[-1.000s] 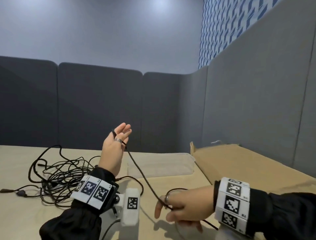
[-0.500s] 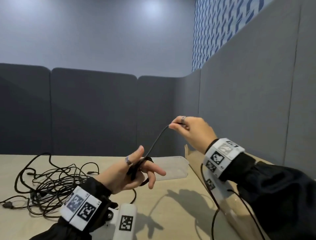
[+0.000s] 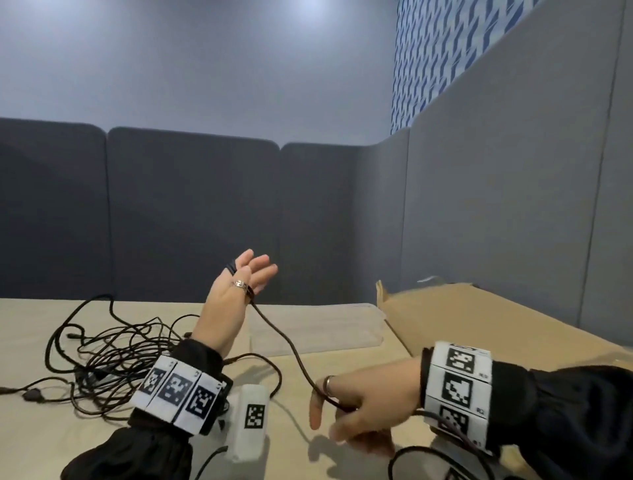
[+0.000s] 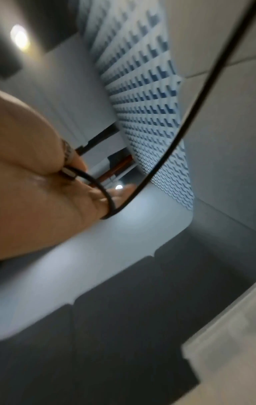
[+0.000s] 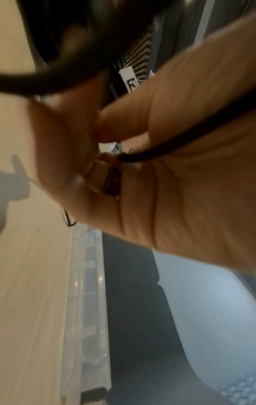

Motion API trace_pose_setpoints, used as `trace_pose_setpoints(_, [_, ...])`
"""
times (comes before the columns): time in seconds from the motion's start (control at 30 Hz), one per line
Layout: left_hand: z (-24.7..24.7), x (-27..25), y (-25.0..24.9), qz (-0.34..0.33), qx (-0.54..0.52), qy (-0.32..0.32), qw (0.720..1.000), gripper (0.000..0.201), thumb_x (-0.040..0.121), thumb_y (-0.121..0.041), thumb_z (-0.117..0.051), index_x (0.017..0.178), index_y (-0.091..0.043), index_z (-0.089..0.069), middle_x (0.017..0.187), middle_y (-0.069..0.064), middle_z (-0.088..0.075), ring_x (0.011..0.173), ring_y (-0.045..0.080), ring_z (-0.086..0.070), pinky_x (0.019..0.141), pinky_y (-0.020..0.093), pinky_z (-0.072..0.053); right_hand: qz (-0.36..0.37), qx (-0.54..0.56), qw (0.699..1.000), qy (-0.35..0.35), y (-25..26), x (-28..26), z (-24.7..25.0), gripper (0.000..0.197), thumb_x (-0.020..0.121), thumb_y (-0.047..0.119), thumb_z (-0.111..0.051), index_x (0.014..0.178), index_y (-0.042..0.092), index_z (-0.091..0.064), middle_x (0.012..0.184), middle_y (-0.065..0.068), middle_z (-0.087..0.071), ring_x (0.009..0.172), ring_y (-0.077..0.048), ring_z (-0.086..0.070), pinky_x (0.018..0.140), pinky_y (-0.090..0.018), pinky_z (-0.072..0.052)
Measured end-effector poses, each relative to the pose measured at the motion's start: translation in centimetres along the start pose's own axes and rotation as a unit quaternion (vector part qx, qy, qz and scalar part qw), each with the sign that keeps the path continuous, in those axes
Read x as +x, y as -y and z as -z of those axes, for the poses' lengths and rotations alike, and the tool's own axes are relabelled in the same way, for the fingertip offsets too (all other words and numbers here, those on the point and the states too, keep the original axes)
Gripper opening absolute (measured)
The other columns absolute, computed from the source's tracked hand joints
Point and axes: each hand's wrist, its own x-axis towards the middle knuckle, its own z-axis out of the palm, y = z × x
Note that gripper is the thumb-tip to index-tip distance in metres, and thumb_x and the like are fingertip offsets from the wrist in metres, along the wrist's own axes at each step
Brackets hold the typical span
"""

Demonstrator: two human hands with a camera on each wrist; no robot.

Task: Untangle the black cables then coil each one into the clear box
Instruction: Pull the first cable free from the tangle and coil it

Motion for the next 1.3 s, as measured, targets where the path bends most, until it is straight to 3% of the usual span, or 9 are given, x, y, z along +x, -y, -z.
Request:
trace_pose_setpoints(0.17, [0.0,-1.2,0.5,0.05,0.378,0.132,0.915,0.029,0.098,-0.037,-0.038,0.102,-0.024,-0.064,0.089,-0.01,-0.069,0.112,0.017,-0.057,0.085,0.031,-0.04,0.022,-0.073,0.977,-0.201,-0.4,-3.6,3.8,0.014,0.097,0.019,-0.047,0.098,0.021,-0.061,0.066,0.001,-0.047,0.034,-0.004,-0.042,0.04,-0.017,-0.041])
trace_pose_setpoints(0.27, [-0.3,-1.5,-0.2,0.034,0.376,0.143,0.915,0.047,0.083,-0.054,-0.05,0.103,-0.014,-0.063,0.111,-0.006,-0.066,0.1,-0.002,-0.059,0.074,0.012,-0.038,0.032,-0.062,0.948,-0.31,-1.2,-6.1,7.2,0.008,0.087,0.021,-0.066,0.08,0.025,-0.063,0.059,-0.001,-0.053,0.037,-0.008,-0.043,0.038,-0.021,-0.04])
trace_pose_setpoints(0.33, [-0.1,-1.6,-0.9,0.007,0.408,0.14,0.902,0.058,0.062,-0.065,-0.059,0.102,-0.023,-0.055,0.094,-0.009,-0.064,0.073,-0.018,-0.053,0.063,0.009,-0.038,0.014,-0.053,0.94,-0.338,-2.2,-7.5,9.0,0.01,0.083,0.02,-0.071,0.078,0.019,-0.062,0.057,-0.001,-0.055,0.043,-0.013,-0.045,0.038,-0.022,-0.041])
trace_pose_setpoints(0.43, [0.5,-1.4,-0.7,0.011,0.464,0.128,0.876,0.05,0.067,-0.055,-0.071,0.107,-0.027,-0.058,0.078,-0.01,-0.055,0.064,-0.003,-0.052,0.063,0.015,-0.04,-0.003,-0.03,0.91,-0.413,-3.7,-8.9,10.9,0.013,0.081,0.02,-0.072,0.077,0.013,-0.062,0.052,-0.001,-0.057,0.046,-0.022,-0.048,0.045,-0.028,-0.045])
trace_pose_setpoints(0.63, [-1.0,-2.1,-0.7,0.153,0.237,0.312,0.907,0.021,0.089,-0.009,-0.054,0.101,-0.013,-0.072,0.068,0.001,-0.063,0.04,0.005,-0.043,0.043,0.014,-0.031,-0.141,-0.204,0.799,-0.549,-3.0,-6.7,12.7,0.017,0.093,0.043,-0.051,0.081,0.032,-0.056,0.077,0.009,-0.064,0.075,-0.016,-0.058,0.067,-0.028,-0.041])
trace_pose_setpoints(0.8, [-0.8,-2.3,-1.2,0.134,-0.082,0.521,0.839,0.041,0.088,-0.016,-0.051,0.128,-0.007,-0.057,0.114,0.014,-0.066,0.08,0.019,-0.069,0.064,0.019,-0.048,-0.15,-0.266,0.824,-0.477,-1.5,-3.9,12.0,0.022,0.098,0.042,-0.039,0.087,0.031,-0.055,0.07,0.012,-0.049,0.079,-0.021,-0.052,0.071,-0.028,-0.037])
trace_pose_setpoints(0.9, [-0.8,-1.7,-2.0,0.033,-0.281,0.406,0.869,0.044,0.098,-0.008,-0.033,0.141,0.003,-0.035,0.141,0.026,-0.042,0.129,0.037,-0.044,0.106,0.036,-0.038,-0.078,-0.224,0.915,-0.327,-2.1,-2.0,10.1,0.019,0.097,0.033,-0.047,0.098,0.025,-0.064,0.072,0.011,-0.051,0.068,-0.013,-0.05,0.07,-0.026,-0.042])
trace_pose_setpoints(1.07, [-0.1,-0.6,-2.7,0.021,-0.347,0.073,0.935,0.05,0.064,-0.023,-0.067,0.113,-0.013,-0.069,0.124,0.01,-0.064,0.114,0.023,-0.061,0.091,0.03,-0.052,0.026,0.013,0.988,-0.153,-3.1,-0.8,6.5,0.027,0.099,0.019,-0.046,0.123,0.029,-0.054,0.062,0.0,-0.039,0.049,-0.008,-0.046,0.055,-0.029,-0.055])
trace_pose_setpoints(1.3, [-0.8,0.0,-0.4,0.031,-0.102,-0.018,0.994,0.043,0.1,-0.006,-0.036,0.142,0.0,-0.031,0.126,0.016,-0.057,0.118,0.025,-0.056,0.101,0.032,-0.042,0.078,0.086,0.993,0.01,-0.6,-2.6,3.6,0.057,0.094,0.015,-0.056,0.139,0.043,-0.036,0.069,-0.006,-0.045,0.048,-0.007,-0.053,0.058,-0.028,-0.056])
